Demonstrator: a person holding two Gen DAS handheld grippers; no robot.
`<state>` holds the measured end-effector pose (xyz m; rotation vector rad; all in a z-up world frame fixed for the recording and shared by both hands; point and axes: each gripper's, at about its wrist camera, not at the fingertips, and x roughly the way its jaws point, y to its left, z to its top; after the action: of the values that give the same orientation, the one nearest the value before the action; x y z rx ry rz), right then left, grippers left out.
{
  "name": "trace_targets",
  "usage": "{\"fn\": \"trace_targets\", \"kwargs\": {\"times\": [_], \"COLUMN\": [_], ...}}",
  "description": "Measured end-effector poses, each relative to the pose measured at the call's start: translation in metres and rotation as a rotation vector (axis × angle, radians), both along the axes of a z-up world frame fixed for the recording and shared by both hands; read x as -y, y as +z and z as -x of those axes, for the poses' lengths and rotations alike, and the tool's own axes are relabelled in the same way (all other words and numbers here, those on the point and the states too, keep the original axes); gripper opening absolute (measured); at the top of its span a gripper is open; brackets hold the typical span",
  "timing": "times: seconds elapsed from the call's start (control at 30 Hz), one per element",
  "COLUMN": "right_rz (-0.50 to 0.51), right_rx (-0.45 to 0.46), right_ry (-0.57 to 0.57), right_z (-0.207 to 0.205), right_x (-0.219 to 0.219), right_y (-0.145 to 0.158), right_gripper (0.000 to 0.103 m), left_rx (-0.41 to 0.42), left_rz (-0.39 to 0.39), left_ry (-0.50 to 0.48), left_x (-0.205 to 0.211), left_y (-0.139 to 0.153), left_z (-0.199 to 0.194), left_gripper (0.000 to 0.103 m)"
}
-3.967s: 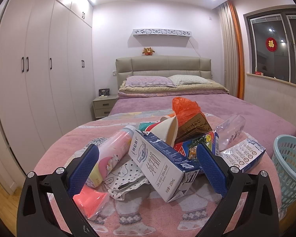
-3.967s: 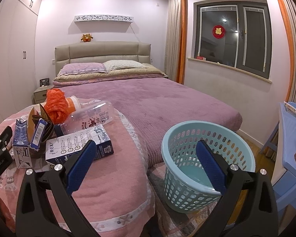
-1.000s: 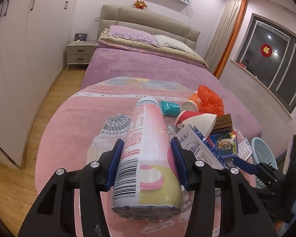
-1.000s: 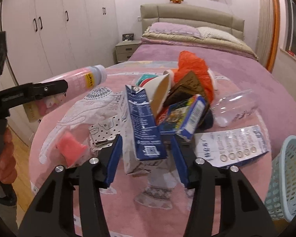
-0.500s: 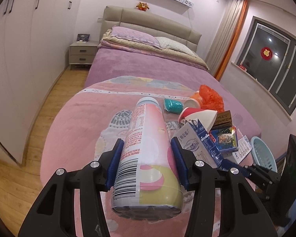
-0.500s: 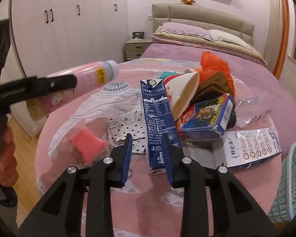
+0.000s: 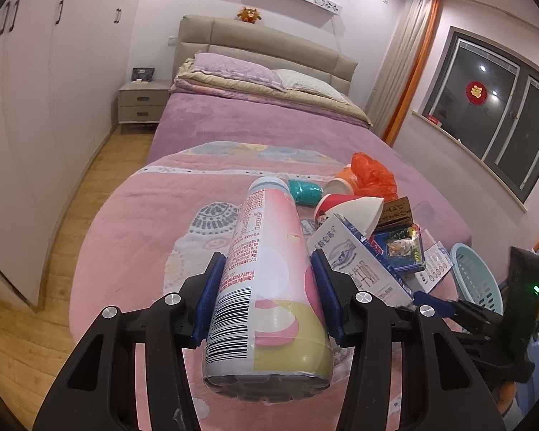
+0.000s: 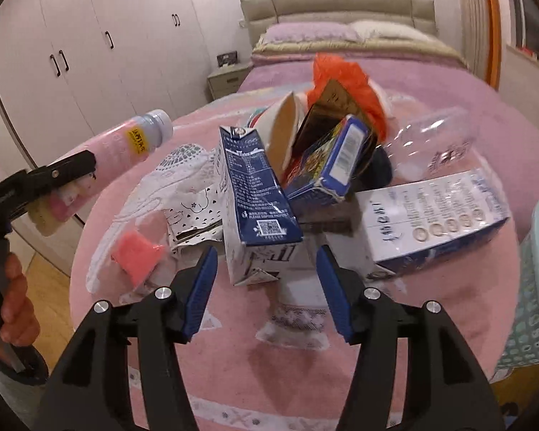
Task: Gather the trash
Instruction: 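Lift the pink bottle with the left tool while the right tool lifts the blue carton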
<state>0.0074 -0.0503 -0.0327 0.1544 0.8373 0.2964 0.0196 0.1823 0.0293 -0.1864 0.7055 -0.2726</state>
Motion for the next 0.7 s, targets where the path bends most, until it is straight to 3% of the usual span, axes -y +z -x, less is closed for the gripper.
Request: {"fn": "trace_targets", "kwargs": {"times": [0.2, 0.43, 0.6, 0.67, 0.7], "right_rz": [0.013, 0.075, 0.080, 0.088, 0.084], "right_rx": [-0.024, 0.015, 0.001, -0.013, -0.021], "right_ry": [0.032, 0.060, 0.025, 0.016, 0.022], "right_z": [-0.018, -0.016, -0.032, -0.037, -0.039], "right_x": [-0.020, -0.046, -0.047, -0.045, -0.044], "right_y": [-0.004, 0.003, 0.007, 0.007, 0.007], "right_gripper": [0.054, 0.054, 0.053, 0.036, 0.036], "left_rx": [-0.003, 0.001, 0.001, 0.003, 0.006], "left_rz": [-0.006, -0.017, -0.016, -0.016, -0.017], "left_ry": [-0.001, 0.004, -0.005, -0.007, -0.007], "left_x": [0.002, 0.002, 0.007, 0.010, 0.012], "left_y": [-0.001, 0.003, 0.006, 0.009, 0.011], "left_z": [0.001, 0.000, 0.002, 0.002, 0.003], "left_gripper": [0.047, 0.047, 0.047, 0.047, 0.047]}}
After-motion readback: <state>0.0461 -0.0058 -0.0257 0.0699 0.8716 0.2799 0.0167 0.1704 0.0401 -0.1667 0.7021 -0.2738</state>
